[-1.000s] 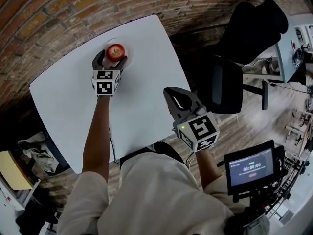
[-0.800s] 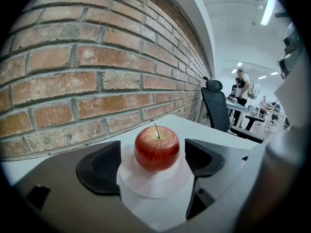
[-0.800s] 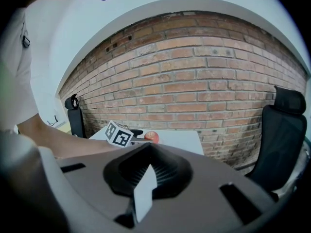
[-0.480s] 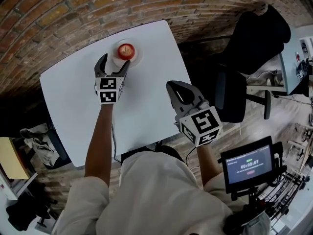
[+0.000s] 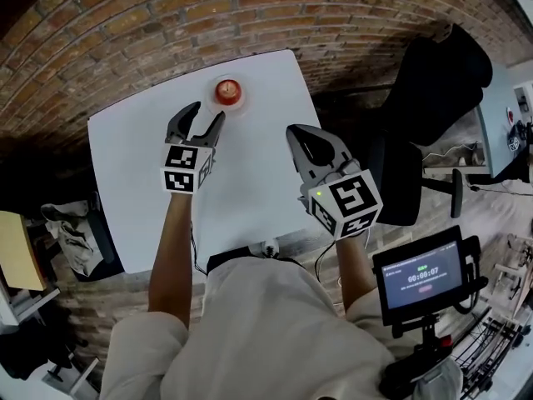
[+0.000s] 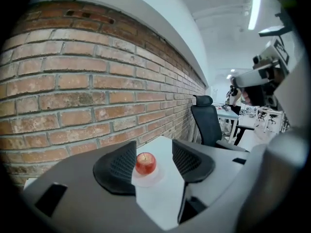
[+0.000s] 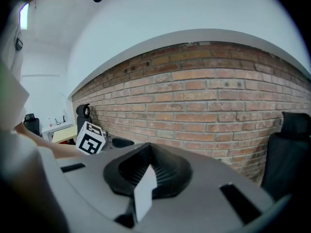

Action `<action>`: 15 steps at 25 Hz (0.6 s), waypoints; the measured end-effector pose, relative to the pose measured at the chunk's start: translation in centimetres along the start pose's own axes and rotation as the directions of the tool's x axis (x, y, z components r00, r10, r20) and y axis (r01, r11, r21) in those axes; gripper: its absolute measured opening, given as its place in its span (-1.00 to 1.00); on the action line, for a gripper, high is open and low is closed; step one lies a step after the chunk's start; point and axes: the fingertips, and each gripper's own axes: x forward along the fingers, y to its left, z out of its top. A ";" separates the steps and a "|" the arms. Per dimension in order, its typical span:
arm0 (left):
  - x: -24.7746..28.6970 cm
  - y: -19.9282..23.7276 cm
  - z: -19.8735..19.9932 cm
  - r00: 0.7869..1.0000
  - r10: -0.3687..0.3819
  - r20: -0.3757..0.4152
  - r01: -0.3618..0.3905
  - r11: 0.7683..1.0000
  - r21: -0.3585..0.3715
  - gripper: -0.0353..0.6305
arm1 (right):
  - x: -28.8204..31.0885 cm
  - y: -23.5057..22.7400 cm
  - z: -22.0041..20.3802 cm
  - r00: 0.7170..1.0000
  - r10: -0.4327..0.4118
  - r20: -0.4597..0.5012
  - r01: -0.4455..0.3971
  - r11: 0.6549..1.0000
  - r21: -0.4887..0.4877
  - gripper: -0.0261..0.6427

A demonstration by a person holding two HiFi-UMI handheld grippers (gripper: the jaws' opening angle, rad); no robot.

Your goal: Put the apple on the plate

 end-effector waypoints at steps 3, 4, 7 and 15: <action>-2.9 -1.1 1.9 0.999 -0.011 0.039 0.012 1.000 -0.008 -0.26 | -1.1 1.2 1.5 1.000 0.011 0.029 -0.010 0.999 -0.031 -0.91; -3.8 -1.5 2.3 0.999 -0.015 0.051 0.016 1.000 -0.008 -0.29 | -1.4 1.6 1.9 0.999 0.016 0.037 -0.014 0.999 -0.040 -0.91; -6.1 -3.5 3.1 0.996 -0.048 0.072 0.048 0.999 0.009 -0.39 | -2.1 2.6 2.6 0.998 0.032 0.057 -0.029 0.998 -0.059 -0.91; -11.3 -6.4 6.4 0.984 -0.034 0.177 0.027 0.999 0.040 -0.68 | -3.0 4.9 4.6 0.991 0.087 0.100 -0.076 0.991 -0.110 -0.91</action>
